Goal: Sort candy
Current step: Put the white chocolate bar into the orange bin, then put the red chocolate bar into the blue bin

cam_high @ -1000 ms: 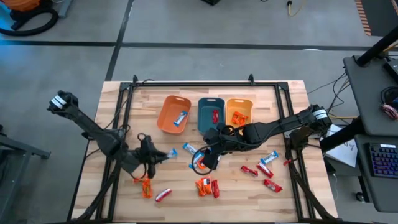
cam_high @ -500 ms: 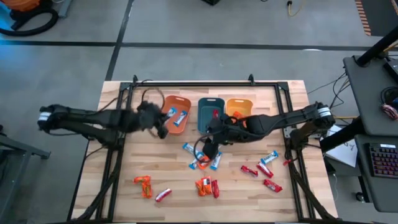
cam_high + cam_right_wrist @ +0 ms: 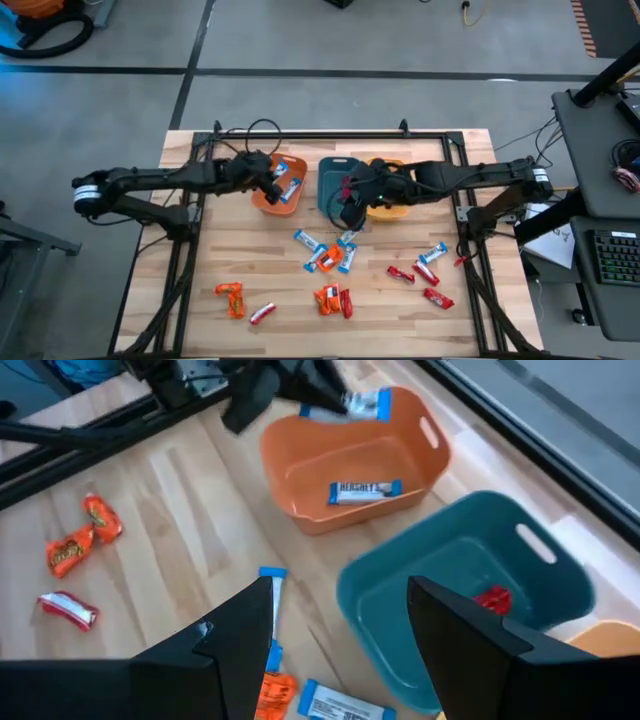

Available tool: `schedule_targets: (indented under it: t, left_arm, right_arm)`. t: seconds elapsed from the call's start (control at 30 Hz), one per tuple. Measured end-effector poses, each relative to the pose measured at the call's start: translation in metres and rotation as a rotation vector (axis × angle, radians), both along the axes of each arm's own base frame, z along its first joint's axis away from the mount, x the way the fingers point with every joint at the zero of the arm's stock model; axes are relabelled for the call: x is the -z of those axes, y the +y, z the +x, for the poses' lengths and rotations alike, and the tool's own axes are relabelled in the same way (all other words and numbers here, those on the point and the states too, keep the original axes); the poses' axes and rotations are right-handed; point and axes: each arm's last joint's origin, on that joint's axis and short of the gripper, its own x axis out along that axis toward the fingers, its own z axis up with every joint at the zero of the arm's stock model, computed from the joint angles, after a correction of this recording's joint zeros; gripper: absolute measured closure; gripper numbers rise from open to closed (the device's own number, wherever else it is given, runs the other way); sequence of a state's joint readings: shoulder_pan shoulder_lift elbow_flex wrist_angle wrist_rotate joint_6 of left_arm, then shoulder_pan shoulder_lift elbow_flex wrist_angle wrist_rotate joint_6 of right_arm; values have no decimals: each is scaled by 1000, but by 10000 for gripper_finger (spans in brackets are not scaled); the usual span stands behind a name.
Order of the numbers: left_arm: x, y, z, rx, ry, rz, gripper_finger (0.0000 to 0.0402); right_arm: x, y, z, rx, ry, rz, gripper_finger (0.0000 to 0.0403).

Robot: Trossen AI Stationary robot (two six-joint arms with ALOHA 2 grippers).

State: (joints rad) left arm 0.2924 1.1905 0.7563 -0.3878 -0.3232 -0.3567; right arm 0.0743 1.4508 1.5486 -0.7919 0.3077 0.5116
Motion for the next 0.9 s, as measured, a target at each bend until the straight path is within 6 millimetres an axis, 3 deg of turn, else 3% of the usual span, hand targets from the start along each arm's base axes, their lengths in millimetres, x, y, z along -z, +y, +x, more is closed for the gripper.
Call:
schedule_targets:
  t: [0.37, 0.53, 0.9]
  left_arm:
    - [28, 6, 14, -82, 76, -82, 364]
    - [21, 7, 18, -95, 49, -84, 333]
    - [-6, 7, 18, -89, 94, -93, 238]
  right_arm:
    - [-8, -14, -12, 44, 4, 3, 184]
    - [-7, -22, -15, 139, -4, 108, 184]
    - [-4, -27, -18, 59, 46, 267, 184]
